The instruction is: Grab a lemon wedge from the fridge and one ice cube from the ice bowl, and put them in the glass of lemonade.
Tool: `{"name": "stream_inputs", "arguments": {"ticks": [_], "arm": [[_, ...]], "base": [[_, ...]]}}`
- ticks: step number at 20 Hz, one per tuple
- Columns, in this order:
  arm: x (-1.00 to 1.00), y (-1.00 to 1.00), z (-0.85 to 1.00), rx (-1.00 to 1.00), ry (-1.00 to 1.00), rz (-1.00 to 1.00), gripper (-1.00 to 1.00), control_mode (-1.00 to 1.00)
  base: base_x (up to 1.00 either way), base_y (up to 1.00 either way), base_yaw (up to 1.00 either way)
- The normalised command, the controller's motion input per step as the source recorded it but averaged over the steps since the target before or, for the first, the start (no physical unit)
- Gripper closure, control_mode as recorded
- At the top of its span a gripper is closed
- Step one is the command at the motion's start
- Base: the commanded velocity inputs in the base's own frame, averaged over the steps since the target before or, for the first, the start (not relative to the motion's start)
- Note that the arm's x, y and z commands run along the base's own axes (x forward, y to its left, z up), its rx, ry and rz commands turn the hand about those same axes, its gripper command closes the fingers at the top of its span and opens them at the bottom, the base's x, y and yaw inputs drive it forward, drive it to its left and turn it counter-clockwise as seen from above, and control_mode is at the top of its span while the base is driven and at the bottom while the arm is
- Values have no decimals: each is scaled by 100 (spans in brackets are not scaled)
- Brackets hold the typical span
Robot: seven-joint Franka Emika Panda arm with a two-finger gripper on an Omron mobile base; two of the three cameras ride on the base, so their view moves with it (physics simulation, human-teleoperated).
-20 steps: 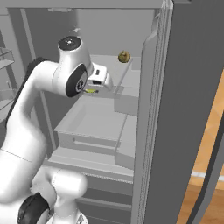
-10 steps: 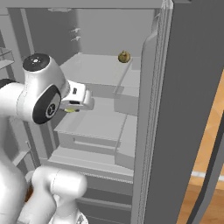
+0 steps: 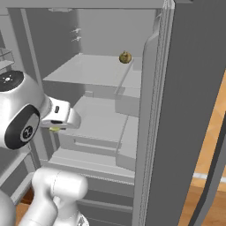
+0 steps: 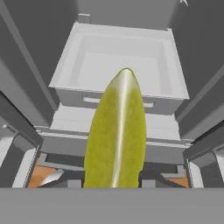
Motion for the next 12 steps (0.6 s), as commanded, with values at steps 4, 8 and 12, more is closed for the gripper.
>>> {"name": "stream_inputs", "arguments": {"ticks": [4, 8, 12], "arm": [[-10, 1, 0, 0, 0, 0, 100, 100], [0, 0, 0, 0, 0, 0, 100, 100], [0, 0, 0, 0, 0, 0, 100, 100]], "base": [[-25, 0, 0], [-97, 0, 0], [-100, 0, 1]]}}
